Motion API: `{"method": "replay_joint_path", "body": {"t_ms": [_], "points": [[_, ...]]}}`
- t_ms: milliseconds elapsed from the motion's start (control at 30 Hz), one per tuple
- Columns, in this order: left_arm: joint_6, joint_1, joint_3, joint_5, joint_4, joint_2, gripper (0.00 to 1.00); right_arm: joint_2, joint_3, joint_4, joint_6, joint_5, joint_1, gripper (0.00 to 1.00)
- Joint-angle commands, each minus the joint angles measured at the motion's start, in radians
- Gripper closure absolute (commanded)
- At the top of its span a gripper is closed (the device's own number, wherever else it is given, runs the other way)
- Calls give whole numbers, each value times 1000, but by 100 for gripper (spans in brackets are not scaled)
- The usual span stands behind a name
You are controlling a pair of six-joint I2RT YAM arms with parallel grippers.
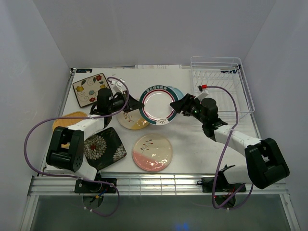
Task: Load the plates into the dish rack
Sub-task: Pick up the plate from the corner of the board.
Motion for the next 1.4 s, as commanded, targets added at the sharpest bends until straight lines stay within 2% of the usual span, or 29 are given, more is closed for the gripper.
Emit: {"method": "replay_joint_path", "body": {"t_ms": [0, 100, 200, 233, 300, 333, 367, 433, 567, 667, 700, 800, 833, 867, 1067, 1367], "points": [[10, -11, 3, 43, 65, -24, 100, 3, 32, 81, -9, 24, 8, 35], [11, -17, 5, 54, 65, -16, 100, 12, 35, 83, -9, 25, 11, 43], [16, -20, 5, 54, 65, -13, 100, 16, 38, 83, -7, 25, 11, 57], [17, -20, 2, 52, 65, -16, 100, 16, 36, 83, -7, 27, 13, 66], [20, -22, 2, 49, 65, -17, 100, 19, 38, 83, -7, 27, 13, 77], [22, -22, 2, 51, 65, -20, 100, 21, 39, 81, -7, 27, 14, 88], [23, -23, 0, 49, 65, -22, 100, 21, 40, 78, -9, 28, 14, 92], [27, -25, 0, 48, 65, -24, 99, 19, 40, 76, -13, 34, 16, 92], [31, -26, 0, 46, 65, -20, 86, 9, 36, 69, -26, 47, 19, 92], [34, -26, 2, 49, 65, -14, 64, -3, 35, 67, -29, 54, 21, 92], [34, -26, 3, 51, 65, -11, 53, -7, 38, 61, -30, 59, 21, 92], [40, -26, 6, 51, 66, -7, 35, -20, 59, 22, -44, 77, 21, 92], [42, -26, 5, 49, 66, -7, 26, -28, 67, 8, -53, 94, 21, 92], [45, -26, 5, 46, 66, -7, 23, -33, 75, -3, -58, 103, 21, 92], [56, -26, -3, 11, 71, -13, 12, -100, 156, -137, -119, 204, 19, 92], [60, -26, 6, 5, 71, 18, 11, -163, 335, -357, -231, 430, 19, 92]]}}
